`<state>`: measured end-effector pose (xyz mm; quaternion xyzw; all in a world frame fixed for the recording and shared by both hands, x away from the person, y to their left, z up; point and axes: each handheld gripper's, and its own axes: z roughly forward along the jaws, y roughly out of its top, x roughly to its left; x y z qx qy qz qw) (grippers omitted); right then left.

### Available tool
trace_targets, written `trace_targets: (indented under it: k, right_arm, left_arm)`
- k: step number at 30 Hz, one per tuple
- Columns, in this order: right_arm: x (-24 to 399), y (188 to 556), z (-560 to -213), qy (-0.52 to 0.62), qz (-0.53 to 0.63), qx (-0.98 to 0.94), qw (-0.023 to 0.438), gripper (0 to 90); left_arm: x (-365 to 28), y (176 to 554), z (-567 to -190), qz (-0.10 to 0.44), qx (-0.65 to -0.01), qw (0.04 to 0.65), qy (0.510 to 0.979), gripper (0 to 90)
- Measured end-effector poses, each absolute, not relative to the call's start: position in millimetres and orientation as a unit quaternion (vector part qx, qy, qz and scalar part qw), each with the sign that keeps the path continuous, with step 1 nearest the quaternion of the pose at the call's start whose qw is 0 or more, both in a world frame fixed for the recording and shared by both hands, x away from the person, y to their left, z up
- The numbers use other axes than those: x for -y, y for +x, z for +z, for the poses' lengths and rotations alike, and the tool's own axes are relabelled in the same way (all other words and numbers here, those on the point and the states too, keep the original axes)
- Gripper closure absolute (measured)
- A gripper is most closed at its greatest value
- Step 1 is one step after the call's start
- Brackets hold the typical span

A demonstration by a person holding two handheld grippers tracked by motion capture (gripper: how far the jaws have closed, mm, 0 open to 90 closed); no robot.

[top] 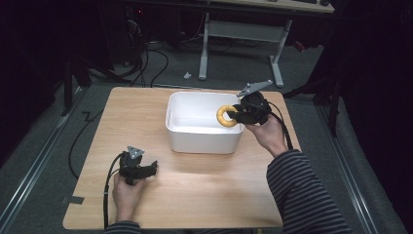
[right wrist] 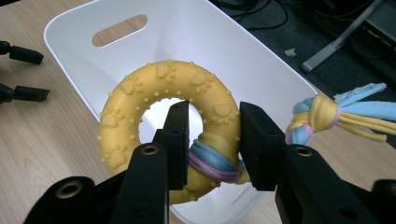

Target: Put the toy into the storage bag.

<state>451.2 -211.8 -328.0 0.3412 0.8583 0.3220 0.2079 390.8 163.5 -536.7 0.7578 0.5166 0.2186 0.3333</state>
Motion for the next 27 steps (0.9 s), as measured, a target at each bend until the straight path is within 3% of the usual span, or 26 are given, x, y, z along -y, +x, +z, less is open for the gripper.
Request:
trace_targets:
  k: [27]
  right_arm:
    - [177.3,487.6,-350.4,0.342,0.293,-0.873,0.186,65.4]
  left_arm:
    - [-163.6,390.8,-536.7,0.219,-0.517,0.333,0.758,18.6]
